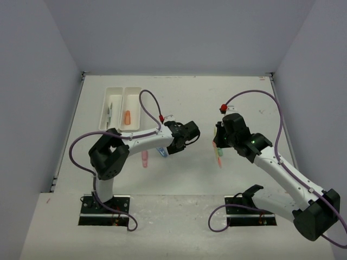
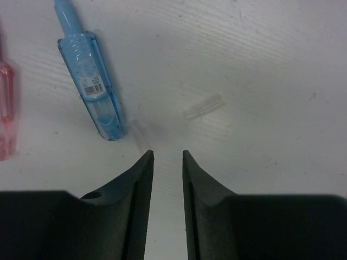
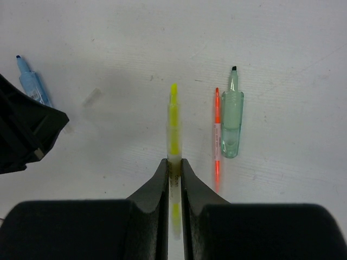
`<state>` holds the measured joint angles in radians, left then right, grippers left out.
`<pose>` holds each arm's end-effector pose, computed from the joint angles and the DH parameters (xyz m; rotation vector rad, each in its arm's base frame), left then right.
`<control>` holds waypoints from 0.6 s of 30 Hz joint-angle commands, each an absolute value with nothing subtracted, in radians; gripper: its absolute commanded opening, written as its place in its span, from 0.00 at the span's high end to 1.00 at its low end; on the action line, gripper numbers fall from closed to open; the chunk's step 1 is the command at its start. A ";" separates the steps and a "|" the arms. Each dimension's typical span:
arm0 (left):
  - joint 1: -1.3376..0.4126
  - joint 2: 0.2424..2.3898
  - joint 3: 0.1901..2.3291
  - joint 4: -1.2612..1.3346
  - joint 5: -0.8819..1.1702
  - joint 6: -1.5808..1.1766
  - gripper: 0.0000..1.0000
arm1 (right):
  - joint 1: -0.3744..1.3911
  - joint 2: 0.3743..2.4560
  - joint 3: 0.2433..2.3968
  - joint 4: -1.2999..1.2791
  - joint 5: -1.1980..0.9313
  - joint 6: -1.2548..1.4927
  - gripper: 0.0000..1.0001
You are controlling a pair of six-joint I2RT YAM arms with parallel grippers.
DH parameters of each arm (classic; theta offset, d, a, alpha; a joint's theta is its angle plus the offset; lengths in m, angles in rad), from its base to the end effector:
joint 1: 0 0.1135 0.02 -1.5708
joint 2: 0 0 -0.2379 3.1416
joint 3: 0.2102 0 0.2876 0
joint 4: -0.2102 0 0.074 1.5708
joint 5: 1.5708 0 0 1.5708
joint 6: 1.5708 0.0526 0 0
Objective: Sort the stationery into containers
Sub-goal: Pick up the pen cap from the center of the board.
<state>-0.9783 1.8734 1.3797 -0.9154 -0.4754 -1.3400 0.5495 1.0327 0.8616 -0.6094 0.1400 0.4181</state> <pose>0.2358 -0.3071 0.1410 -0.5263 2.5899 0.0599 0.2384 0.1374 0.2403 -0.0861 2.3616 0.3117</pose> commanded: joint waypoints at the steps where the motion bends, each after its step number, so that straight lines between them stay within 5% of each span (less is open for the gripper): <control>1: -0.983 1.916 1.400 -1.015 -0.487 -1.551 0.71 | 0.548 1.007 0.864 -0.571 0.132 0.400 1.00; 18: -0.976 1.942 1.317 -0.942 -0.495 -1.615 0.75 | 0.548 1.025 0.852 -0.550 0.100 0.391 1.00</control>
<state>-0.9775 1.9339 1.3408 -0.9409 -0.4673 -1.5627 0.5495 1.0267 0.8581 -0.5861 0.1118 0.4055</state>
